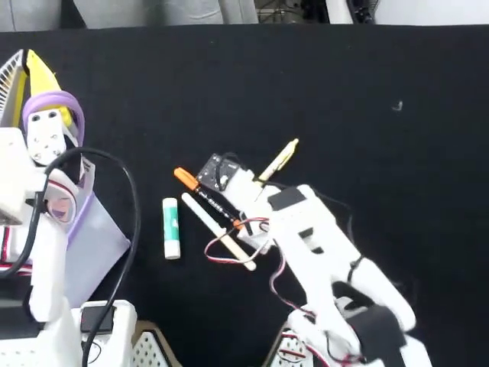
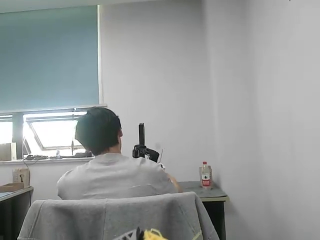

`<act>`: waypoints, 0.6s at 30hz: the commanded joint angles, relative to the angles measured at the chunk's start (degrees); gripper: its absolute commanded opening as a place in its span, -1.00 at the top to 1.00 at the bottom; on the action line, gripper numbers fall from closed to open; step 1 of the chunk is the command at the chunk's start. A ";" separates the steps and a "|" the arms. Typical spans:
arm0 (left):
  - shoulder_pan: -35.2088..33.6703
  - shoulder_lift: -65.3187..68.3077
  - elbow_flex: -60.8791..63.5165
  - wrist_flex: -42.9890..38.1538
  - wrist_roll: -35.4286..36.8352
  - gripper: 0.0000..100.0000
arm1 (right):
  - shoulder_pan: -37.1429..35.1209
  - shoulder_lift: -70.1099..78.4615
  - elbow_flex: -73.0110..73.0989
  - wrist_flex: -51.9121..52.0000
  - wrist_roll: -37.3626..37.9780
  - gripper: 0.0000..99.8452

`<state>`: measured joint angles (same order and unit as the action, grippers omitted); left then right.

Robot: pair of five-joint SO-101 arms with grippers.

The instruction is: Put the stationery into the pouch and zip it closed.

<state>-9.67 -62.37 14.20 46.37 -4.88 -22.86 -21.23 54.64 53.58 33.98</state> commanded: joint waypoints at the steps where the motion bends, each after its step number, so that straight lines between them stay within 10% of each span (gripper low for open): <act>1: 0.57 -0.09 0.48 -1.49 -0.26 0.94 | 0.00 5.76 -3.47 -5.63 1.85 0.45; 10: 0.66 0.53 2.24 -9.41 3.16 0.94 | 4.48 13.41 -6.46 -12.13 1.67 0.96; 18: 5.14 1.58 7.16 -28.40 5.71 0.94 | 5.19 13.67 -6.90 -12.13 1.67 0.98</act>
<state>-9.41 -61.85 21.23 26.51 0.22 -18.90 -7.43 50.07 42.07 35.30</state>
